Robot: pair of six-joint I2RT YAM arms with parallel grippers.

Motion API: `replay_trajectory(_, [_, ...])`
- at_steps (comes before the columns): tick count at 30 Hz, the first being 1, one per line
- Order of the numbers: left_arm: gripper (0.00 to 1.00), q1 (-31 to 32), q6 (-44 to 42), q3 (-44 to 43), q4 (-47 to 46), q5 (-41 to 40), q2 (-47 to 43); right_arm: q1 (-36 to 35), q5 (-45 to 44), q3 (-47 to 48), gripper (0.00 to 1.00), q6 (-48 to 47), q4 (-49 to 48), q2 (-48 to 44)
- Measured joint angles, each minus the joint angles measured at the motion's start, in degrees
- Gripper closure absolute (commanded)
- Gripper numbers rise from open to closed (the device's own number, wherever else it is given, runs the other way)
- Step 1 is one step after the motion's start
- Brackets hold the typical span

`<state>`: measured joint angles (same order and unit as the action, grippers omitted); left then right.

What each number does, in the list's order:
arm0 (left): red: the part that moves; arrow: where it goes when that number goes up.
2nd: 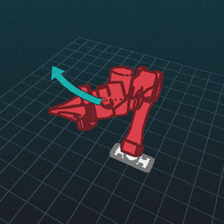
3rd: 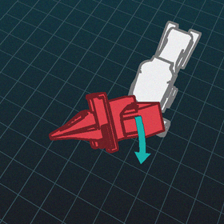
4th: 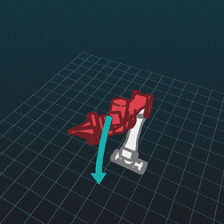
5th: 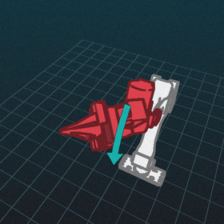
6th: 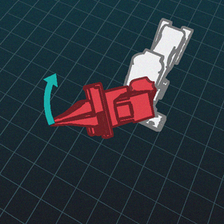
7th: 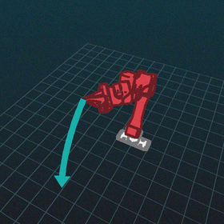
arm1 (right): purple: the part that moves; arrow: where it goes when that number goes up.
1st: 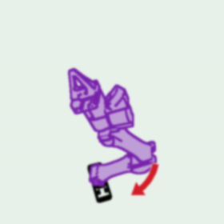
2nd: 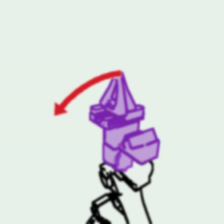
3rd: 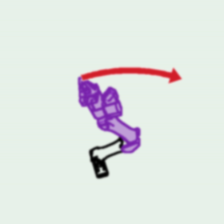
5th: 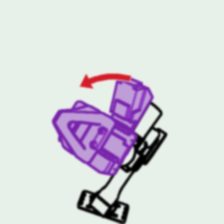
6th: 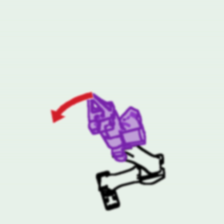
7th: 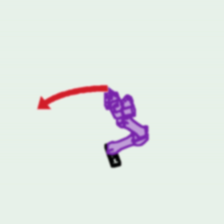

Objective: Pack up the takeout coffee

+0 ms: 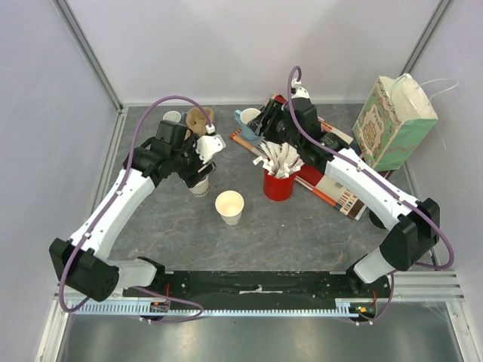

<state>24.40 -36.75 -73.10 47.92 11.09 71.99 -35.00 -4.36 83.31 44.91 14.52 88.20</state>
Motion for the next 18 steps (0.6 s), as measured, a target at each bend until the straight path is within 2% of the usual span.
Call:
replay_trajectory(4, [0.41,-1.6,-1.7,1.4,-0.3,0.0,3.7,0.0,0.9,0.0,0.43,0.1,-0.5,0.4])
replay_trajectory(9, [0.45,-2.7,-3.1,1.8,-1.6,-0.3,8.3,0.0,1.4,-0.2,0.43,0.0,-0.7,1.2])
replay_trajectory(15, [0.61,-3.2,-3.5,1.8,-1.7,-0.1,11.2,0.0,1.6,-0.3,0.43,0.0,-0.7,1.8])
replay_trajectory(17, [0.82,-3.2,-3.6,1.8,-1.7,0.0,11.6,0.0,1.6,-0.3,0.43,0.0,-0.7,2.0])
replay_trajectory(18, [0.96,-3.2,-3.7,1.8,-1.6,0.1,11.8,0.0,1.6,-0.3,0.43,0.0,-0.7,2.0])
